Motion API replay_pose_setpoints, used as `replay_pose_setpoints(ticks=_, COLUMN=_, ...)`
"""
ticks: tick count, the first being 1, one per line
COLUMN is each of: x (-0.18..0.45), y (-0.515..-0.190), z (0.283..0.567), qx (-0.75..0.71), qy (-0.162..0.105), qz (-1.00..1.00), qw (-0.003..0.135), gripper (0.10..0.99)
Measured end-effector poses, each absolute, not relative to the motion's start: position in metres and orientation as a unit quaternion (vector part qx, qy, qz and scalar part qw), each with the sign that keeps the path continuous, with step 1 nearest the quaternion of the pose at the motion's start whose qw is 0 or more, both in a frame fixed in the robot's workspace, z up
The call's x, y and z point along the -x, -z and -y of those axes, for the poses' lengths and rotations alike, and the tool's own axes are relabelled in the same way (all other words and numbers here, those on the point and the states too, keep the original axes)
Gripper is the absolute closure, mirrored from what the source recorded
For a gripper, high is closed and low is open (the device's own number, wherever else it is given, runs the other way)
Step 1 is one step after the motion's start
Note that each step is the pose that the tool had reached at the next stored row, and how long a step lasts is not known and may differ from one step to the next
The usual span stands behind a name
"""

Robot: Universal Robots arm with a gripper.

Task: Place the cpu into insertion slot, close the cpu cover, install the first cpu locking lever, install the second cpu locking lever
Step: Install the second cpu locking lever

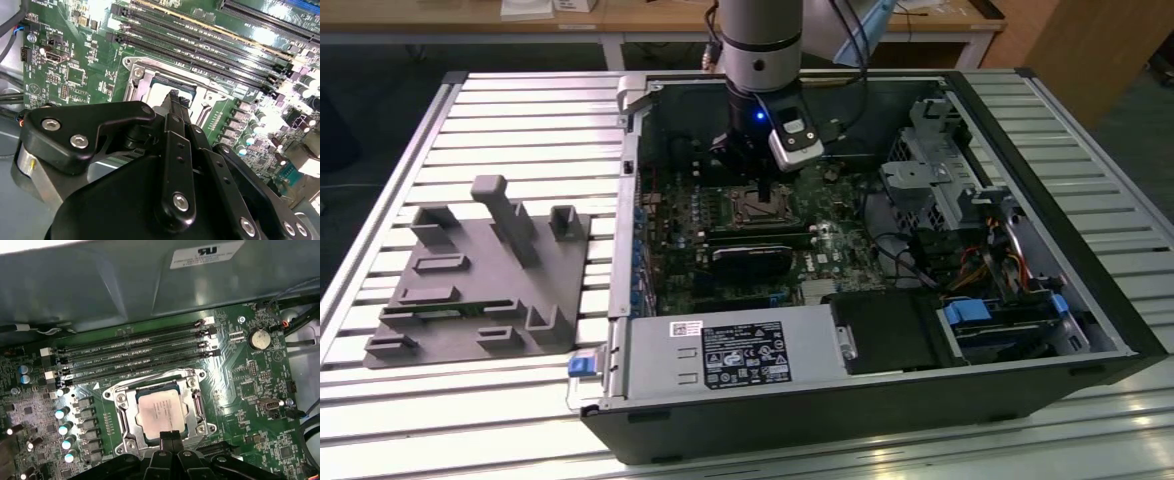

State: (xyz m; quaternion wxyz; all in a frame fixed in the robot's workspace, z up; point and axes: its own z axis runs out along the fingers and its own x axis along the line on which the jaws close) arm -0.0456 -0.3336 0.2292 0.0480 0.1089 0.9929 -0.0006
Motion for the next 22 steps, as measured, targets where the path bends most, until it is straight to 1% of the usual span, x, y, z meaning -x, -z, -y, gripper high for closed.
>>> replay_pose_setpoints(ticks=10, x=0.045, y=-0.233, z=0.339, qx=-0.109, qy=0.002, qz=-0.993, qw=0.048, gripper=0.980)
replay_pose_setpoints(ticks=22, x=0.044, y=-0.233, z=0.358, qx=-0.107, qy=0.001, qz=-0.993, qw=0.048, gripper=0.980)
